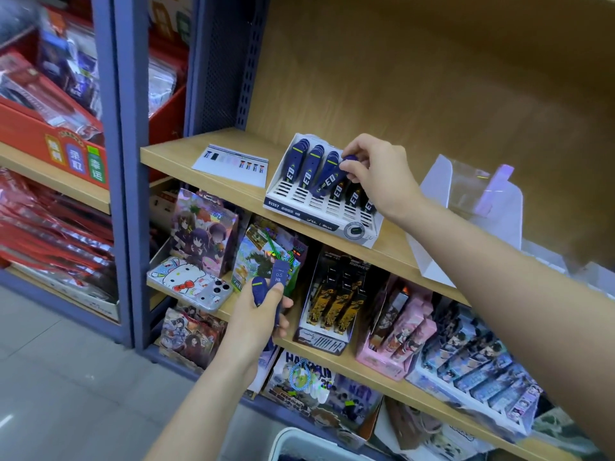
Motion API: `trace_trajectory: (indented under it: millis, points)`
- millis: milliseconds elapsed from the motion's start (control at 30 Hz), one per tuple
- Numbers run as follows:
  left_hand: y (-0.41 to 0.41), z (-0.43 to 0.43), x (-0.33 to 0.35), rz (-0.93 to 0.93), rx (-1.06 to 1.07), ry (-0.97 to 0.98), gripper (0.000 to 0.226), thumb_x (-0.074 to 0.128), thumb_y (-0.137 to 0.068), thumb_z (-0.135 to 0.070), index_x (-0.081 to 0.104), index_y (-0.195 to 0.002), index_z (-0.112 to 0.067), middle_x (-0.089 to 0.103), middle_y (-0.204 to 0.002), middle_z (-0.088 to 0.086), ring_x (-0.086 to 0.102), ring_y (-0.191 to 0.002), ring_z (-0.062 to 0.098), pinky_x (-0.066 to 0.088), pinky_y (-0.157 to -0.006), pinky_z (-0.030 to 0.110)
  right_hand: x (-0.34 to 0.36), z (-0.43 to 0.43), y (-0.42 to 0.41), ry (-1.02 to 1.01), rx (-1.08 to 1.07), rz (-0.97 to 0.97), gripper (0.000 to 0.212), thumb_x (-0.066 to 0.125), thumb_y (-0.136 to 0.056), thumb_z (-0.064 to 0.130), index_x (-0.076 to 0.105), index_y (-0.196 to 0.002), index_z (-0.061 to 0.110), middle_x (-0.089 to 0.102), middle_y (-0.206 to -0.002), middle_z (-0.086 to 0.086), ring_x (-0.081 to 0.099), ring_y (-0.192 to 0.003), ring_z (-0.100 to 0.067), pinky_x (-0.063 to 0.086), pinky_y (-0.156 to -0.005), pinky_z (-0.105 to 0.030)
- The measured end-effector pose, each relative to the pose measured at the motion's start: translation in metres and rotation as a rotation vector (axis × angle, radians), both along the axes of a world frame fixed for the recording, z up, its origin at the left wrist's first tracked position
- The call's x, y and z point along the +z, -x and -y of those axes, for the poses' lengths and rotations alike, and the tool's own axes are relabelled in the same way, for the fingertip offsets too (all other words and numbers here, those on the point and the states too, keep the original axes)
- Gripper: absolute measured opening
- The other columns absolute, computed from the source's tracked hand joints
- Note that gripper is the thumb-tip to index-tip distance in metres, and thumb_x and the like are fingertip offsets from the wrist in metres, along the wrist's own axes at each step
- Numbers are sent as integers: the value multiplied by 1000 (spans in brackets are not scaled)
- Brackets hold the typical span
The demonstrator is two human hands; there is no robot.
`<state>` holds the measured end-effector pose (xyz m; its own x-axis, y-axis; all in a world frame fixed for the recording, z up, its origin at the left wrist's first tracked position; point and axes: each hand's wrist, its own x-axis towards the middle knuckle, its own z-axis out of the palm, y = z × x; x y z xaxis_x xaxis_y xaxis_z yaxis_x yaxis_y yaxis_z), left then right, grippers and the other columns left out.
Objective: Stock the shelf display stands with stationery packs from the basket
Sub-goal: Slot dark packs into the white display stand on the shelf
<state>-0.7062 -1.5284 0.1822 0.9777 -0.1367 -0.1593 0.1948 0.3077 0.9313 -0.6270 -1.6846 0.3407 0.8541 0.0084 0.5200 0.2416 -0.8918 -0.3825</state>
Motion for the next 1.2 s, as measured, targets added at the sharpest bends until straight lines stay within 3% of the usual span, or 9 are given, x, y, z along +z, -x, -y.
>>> trace_trajectory:
  millis: [200,533,700,967,1100,1200]
  points:
    - [-3,-5,1,4,11,2,12,45,-100,-16,49,-88,-19,59,-79,6,43,-39,7,41,-41,18,10,2,-11,153,14,-76,5,63,-88,11,64,-88,16,65,-83,-7,62,-79,-26,52,-82,-40]
    - [-7,-5,0,-3,13,7,10,46,-100,-16,50,-91,-18,58,-79,7,44,-44,10,40,-40,18,9,-11,-24,229,27,-100,20,62,-90,13,69,-108,12,63,-101,-5,56,-92,-18,46,-90,-32]
    - [-8,-5,-1,3,16,9,10,46,-100,-16,49,-91,-17,58,-79,6,44,-41,8,40,-40,18,3,-10,-23,141,23,-72,9,66,-85,8,63,-94,9,62,-86,-5,57,-81,-19,49,-85,-38]
    - [-6,-4,0,5,28,0,12,47,-99,-16,50,-89,-21,59,-79,6,44,-45,9,40,-38,18,-5,-10,-21,219,-61,9,5,64,-88,12,64,-92,9,58,-93,-6,57,-86,-25,48,-82,-41]
    - [-4,-6,2,22,25,12,11,48,-99,-18,50,-90,-24,59,-78,5,45,-46,10,38,-37,19,-8,-14,-15,259,-105,9,18,57,-93,15,64,-110,12,56,-106,-7,57,-95,-24,45,-82,-36]
    - [-4,-8,4,66,14,22,6,50,-98,-22,53,-94,-25,61,-78,3,44,-42,6,31,-35,19,-18,-19,1,279,-101,77,30,50,-97,18,54,-126,14,48,-120,-3,50,-105,-18,38,-80,-28]
